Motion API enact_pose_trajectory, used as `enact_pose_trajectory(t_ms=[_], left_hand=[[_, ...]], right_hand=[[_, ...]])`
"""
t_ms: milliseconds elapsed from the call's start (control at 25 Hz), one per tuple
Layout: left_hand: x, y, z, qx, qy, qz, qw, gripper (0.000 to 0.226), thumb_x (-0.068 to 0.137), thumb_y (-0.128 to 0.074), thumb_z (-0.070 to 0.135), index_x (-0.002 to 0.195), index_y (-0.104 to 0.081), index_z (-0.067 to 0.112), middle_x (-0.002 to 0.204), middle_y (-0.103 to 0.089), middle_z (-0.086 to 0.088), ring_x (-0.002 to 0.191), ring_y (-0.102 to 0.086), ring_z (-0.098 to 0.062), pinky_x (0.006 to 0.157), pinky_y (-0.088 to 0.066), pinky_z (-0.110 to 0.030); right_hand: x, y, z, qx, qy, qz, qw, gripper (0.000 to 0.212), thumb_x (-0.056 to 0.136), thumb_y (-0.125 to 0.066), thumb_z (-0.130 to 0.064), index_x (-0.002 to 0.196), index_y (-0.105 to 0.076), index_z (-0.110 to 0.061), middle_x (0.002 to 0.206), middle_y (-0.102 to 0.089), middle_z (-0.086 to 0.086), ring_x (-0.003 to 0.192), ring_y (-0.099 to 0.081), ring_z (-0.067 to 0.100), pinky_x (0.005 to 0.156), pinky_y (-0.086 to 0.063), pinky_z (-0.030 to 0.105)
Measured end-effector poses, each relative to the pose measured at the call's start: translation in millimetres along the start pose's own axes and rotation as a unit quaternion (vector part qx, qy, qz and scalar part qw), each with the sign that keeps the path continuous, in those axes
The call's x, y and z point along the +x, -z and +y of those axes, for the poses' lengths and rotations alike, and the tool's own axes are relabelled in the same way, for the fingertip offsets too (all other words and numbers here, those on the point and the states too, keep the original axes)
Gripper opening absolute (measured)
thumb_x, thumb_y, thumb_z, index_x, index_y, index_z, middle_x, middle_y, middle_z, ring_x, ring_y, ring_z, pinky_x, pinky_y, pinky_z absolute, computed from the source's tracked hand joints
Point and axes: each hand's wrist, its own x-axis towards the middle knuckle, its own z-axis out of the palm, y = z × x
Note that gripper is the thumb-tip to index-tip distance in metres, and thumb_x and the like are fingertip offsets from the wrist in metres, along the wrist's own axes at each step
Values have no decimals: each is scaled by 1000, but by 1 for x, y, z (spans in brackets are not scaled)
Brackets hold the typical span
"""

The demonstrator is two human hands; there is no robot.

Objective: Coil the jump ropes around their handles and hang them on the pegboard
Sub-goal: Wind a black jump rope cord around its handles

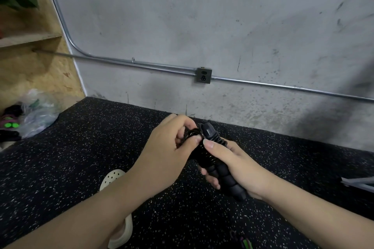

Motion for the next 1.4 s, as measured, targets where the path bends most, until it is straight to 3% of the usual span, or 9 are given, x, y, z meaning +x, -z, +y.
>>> enact_pose_trajectory(t_ms=[200,320,560,720,880,1040,1120,1240,1400], left_hand=[[2,7,-2,-43,71,-117,990,10,97,-66,23,91,-58,27,70,-42,15,63,-40,0,62,-41,-16],[5,7,3,-95,125,-143,977,12,97,-64,19,86,-61,23,64,-46,17,60,-43,-2,63,-40,-21],[5,2,9,-166,231,-114,952,23,96,-51,11,75,-60,18,45,-45,22,45,-43,4,64,-33,-29],[6,-3,7,-224,280,-77,930,11,73,-56,24,72,-58,13,48,-48,13,48,-44,-5,60,-35,-30],[7,-8,5,-221,318,-48,921,31,58,-52,28,79,-62,8,57,-50,2,56,-45,-16,61,-35,-35],[8,-9,3,-235,328,-38,914,11,80,-54,15,77,-62,8,43,-46,9,42,-40,-10,57,-32,-33],[8,-9,1,-241,327,-38,913,19,90,-50,3,76,-61,8,40,-46,11,38,-40,-6,55,-32,-32],[10,-7,7,-215,299,-14,930,17,89,-52,7,77,-62,12,54,-53,7,54,-48,-11,62,-35,-34],[6,-2,15,-177,252,17,951,21,91,-51,10,73,-61,16,64,-54,5,65,-49,-15,68,-37,-36]], right_hand=[[-4,0,3,16,-38,-35,999,41,91,-63,-54,99,-63,-14,78,-58,20,50,-47,20,54,-37,34],[-6,2,3,4,-38,-40,998,42,91,-63,-55,95,-61,-13,78,-58,20,50,-48,20,55,-38,33],[-7,3,4,-22,-31,-47,998,37,91,-62,-53,86,-64,-16,78,-59,21,50,-48,20,53,-39,32],[-7,3,6,-35,-34,-55,997,34,93,-63,-51,87,-65,-17,78,-60,21,50,-48,21,53,-39,32],[-7,4,6,-37,-32,-58,997,36,93,-63,-50,90,-63,-14,79,-61,22,50,-49,20,55,-39,33],[-7,2,4,-46,-34,-50,997,33,91,-64,-52,86,-65,-19,79,-61,20,51,-49,21,53,-40,32],[-7,1,3,-36,-38,-51,997,36,91,-63,-53,87,-65,-17,79,-60,21,51,-48,21,55,-39,33],[-6,-1,-1,8,-69,-67,995,48,93,-61,-55,97,-62,-7,80,-58,21,51,-48,21,54,-40,31],[-6,-1,-2,71,-108,-102,986,48,93,-62,-58,103,-62,-11,80,-57,17,53,-47,20,51,-41,29]])
